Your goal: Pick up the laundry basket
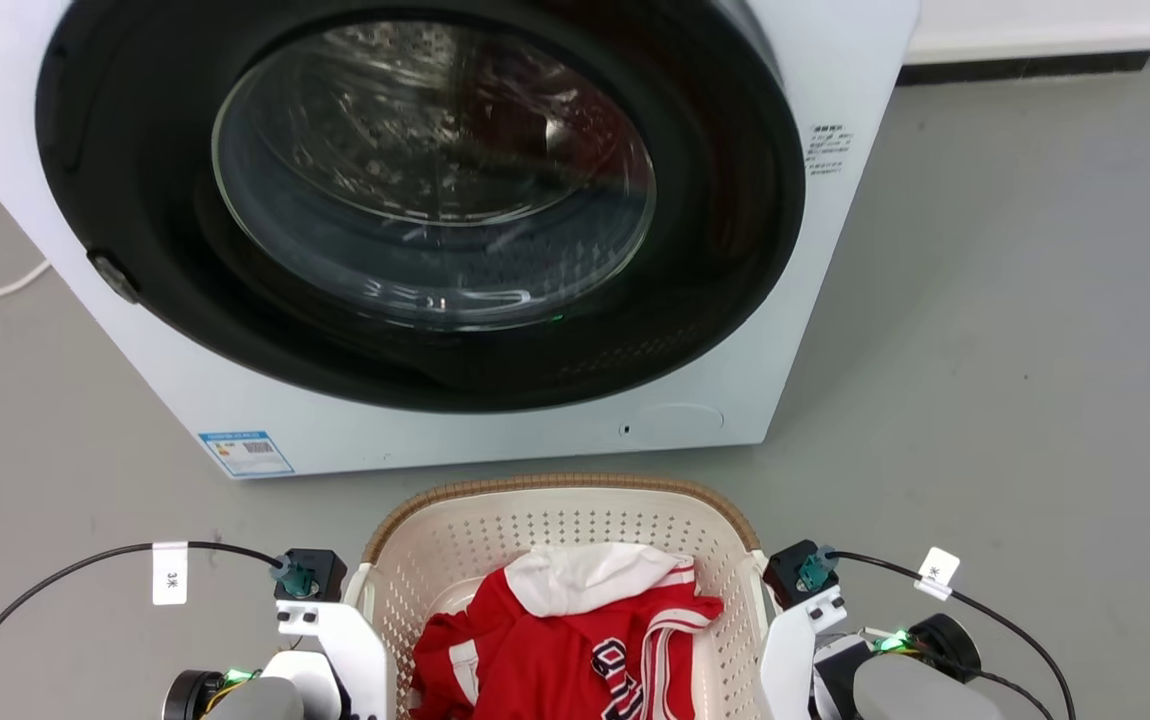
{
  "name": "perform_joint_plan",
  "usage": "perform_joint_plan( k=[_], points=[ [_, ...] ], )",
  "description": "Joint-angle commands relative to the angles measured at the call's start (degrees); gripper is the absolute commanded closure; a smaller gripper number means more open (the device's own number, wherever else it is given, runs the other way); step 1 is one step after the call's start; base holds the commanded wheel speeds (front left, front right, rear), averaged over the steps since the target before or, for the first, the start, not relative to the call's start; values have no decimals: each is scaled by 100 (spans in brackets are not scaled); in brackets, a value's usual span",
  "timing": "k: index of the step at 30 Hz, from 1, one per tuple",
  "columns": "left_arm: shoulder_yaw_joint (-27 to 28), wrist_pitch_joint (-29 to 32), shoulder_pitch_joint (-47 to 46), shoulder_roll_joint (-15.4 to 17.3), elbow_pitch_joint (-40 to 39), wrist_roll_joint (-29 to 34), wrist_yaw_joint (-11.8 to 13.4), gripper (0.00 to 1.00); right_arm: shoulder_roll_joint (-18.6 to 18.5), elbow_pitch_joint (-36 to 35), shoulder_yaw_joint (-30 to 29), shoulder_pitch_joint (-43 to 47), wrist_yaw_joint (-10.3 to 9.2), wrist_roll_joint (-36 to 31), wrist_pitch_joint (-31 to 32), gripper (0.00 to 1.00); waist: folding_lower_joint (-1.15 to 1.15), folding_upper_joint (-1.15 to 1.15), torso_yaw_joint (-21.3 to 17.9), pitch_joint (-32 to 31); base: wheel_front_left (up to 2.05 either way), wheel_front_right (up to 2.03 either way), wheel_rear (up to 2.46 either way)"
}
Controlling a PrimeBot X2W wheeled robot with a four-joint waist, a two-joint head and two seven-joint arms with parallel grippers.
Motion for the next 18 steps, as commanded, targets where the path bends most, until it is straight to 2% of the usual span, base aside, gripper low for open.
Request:
perform_joint_plan(
  k=[1,18],
  points=[
    [-84,47,69,27,-41,-46,-16,100,-3,0,72,101,66,25,12,100,1,0,-1,-150,0,0,0],
    [-801,479,309,118,-170,-754,-19,100,-175,-68,475,356,45,439,348,100,1,0,77,-701,0,0,0]
  ],
)
